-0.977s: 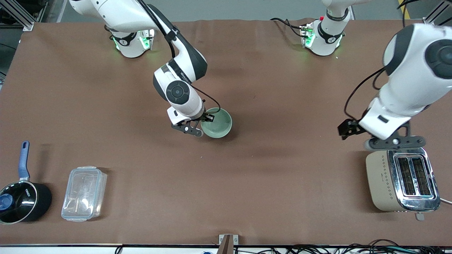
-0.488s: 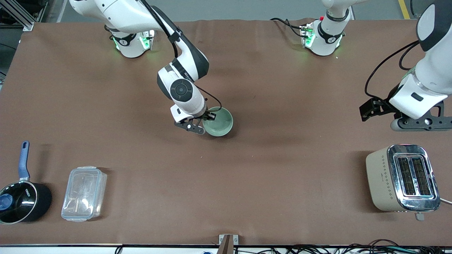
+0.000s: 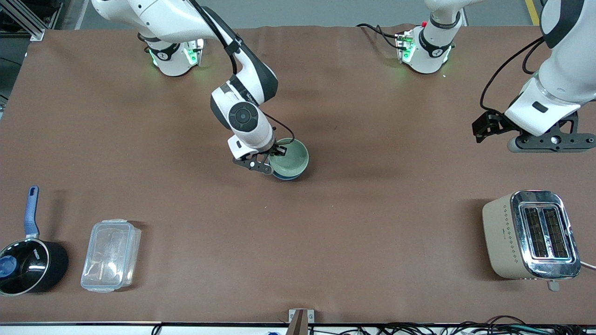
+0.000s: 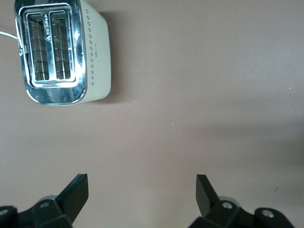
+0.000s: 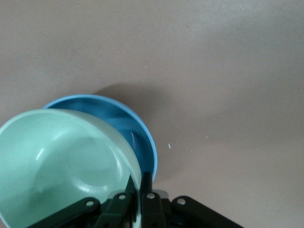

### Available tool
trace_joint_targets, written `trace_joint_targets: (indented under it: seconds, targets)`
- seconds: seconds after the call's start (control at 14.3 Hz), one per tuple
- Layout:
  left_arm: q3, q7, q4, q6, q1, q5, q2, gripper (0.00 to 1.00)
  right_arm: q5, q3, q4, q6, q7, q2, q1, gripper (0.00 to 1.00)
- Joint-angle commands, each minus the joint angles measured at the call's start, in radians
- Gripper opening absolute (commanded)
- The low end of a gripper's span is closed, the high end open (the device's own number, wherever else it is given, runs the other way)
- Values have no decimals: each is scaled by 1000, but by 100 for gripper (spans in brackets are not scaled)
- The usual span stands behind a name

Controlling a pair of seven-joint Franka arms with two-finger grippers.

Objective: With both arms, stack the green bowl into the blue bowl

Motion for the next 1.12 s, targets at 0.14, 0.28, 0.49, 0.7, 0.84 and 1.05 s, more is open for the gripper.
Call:
trace_joint_targets:
  seconds: [0.14, 0.28, 0.49, 0.7, 0.84, 1.05]
  targets:
    - [-1, 26, -21, -8, 15, -24, -29, 100, 9, -6, -59, 56, 16, -21, 7, 24]
    - [0, 26, -16, -8, 17, -42, -29, 100, 9, -6, -59, 52, 14, -23, 1, 80]
    - [3, 27, -7, -22, 20, -47, -29, 100, 9, -8, -44, -17, -2, -65, -33, 100]
    - [3, 27, -5, -27, 22, -49, -29, 100, -14, -15, -39, -135, -39, -182, -70, 100]
    - [3, 27, -5, -28, 34, -61, -29, 100, -83, -14, -36, -233, -79, -301, -166, 100]
    - [2, 27, -5, -28, 49, -131, -31, 100, -137, -8, 17, -365, -249, -432, -364, 100]
